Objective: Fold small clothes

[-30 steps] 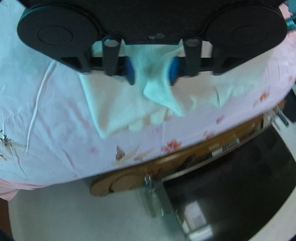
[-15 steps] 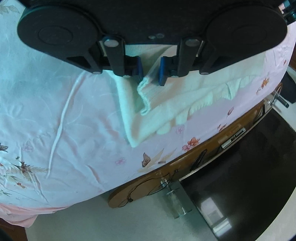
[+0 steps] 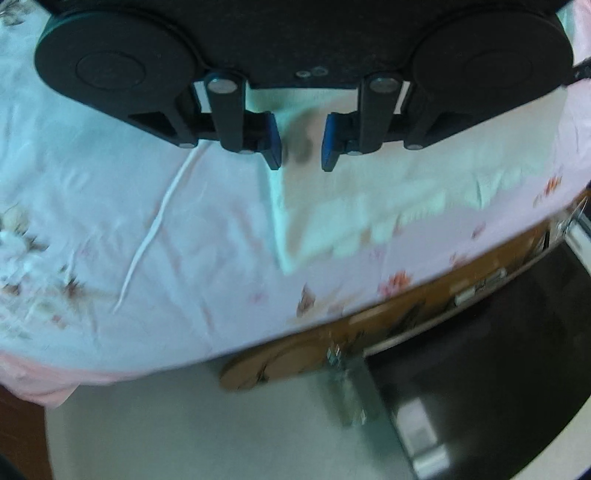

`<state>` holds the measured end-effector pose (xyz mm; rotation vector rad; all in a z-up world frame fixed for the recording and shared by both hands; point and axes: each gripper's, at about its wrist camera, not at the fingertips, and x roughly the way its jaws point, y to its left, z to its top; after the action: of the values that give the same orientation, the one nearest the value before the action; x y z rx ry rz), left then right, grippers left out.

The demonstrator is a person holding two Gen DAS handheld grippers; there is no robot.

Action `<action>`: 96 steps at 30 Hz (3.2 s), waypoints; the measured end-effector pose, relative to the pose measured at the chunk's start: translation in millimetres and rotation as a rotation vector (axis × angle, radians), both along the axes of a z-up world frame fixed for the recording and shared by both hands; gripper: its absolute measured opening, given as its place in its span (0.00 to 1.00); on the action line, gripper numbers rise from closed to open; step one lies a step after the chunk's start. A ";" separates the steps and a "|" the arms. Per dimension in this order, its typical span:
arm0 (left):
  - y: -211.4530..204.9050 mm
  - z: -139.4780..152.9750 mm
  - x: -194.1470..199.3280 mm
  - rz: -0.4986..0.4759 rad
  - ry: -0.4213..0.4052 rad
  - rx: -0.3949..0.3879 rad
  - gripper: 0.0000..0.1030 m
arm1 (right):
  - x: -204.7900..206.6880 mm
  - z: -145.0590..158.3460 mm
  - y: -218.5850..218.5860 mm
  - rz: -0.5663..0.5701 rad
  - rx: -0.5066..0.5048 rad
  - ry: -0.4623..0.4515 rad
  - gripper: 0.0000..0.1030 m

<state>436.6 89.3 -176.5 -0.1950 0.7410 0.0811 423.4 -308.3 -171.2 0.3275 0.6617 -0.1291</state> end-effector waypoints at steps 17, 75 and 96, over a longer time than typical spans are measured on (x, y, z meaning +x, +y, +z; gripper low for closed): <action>-9.9 -22.8 120.9 -0.001 0.039 -0.051 0.91 | 61.7 -29.3 18.8 0.114 -0.141 0.077 0.26; -70.5 -4.7 11.8 -0.051 0.115 0.230 0.70 | 0.9 -8.1 24.8 0.231 -0.193 0.083 0.33; 1.9 -1.2 -229.4 -0.190 0.180 0.126 0.70 | -270.5 3.2 53.9 0.131 -0.148 0.158 0.53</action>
<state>207.2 91.2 -177.7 0.0040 0.9277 -0.0364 152.9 -254.4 -168.1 0.1318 0.8238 -0.0784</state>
